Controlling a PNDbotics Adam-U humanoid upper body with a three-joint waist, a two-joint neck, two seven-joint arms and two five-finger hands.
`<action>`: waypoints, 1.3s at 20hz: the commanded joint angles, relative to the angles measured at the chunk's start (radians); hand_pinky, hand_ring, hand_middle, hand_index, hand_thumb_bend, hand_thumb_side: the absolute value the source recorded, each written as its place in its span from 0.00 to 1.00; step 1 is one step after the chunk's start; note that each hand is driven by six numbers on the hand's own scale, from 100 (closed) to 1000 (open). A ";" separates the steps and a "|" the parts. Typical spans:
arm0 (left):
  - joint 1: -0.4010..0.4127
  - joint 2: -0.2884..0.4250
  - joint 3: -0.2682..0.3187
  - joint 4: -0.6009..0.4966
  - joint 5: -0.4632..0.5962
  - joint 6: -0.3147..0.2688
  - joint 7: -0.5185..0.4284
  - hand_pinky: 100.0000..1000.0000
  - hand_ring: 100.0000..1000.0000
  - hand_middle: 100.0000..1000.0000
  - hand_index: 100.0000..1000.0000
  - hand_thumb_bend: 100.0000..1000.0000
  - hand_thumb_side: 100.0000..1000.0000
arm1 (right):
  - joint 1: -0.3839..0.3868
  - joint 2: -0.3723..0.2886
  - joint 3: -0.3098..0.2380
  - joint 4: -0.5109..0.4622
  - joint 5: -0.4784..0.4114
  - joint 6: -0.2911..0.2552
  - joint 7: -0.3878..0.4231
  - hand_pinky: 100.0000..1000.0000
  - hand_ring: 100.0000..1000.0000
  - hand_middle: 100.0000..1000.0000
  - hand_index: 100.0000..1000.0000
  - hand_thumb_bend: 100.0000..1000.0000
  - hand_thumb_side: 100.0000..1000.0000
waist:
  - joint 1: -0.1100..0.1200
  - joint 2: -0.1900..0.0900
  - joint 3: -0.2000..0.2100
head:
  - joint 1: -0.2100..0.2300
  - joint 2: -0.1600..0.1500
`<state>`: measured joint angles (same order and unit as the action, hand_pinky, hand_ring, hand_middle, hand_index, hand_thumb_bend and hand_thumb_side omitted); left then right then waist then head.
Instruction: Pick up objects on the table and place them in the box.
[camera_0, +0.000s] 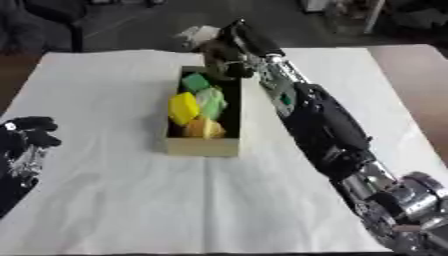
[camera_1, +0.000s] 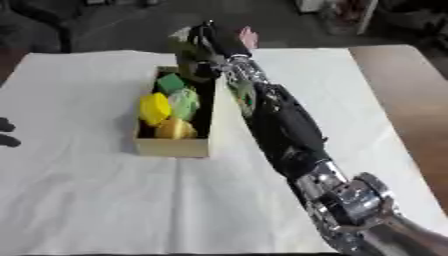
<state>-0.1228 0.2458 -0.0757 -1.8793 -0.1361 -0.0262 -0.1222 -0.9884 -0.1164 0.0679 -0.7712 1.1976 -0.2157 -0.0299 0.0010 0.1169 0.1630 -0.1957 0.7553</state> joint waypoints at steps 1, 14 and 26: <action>-0.009 0.009 0.003 -0.009 0.003 -0.001 -0.002 0.72 0.55 0.59 0.70 0.00 0.51 | -0.017 -0.006 -0.004 -0.008 0.105 -0.016 0.037 0.79 0.70 0.60 0.83 0.00 0.06 | 0.001 -0.014 0.000 | 0.001 -0.002; 0.000 0.016 0.013 0.001 -0.007 -0.001 0.010 0.73 0.55 0.59 0.70 0.00 0.52 | 0.091 -0.109 -0.016 -0.310 -0.278 -0.026 0.009 0.77 0.63 0.61 0.85 0.00 0.19 | -0.022 -0.015 -0.039 | 0.039 0.003; 0.006 0.017 0.033 0.013 -0.013 -0.003 0.053 0.72 0.54 0.58 0.70 0.00 0.52 | 0.597 -0.197 -0.037 -0.914 -1.282 0.008 0.247 0.73 0.58 0.57 0.87 0.00 0.66 | -0.052 -0.005 -0.093 | 0.105 0.014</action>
<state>-0.1128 0.2465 -0.0526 -1.8546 -0.1448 -0.0281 -0.0782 -0.3835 -0.3008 0.0505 -1.6277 -0.0178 -0.2140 0.1986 -0.0533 0.1213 0.0694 -0.0972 0.7641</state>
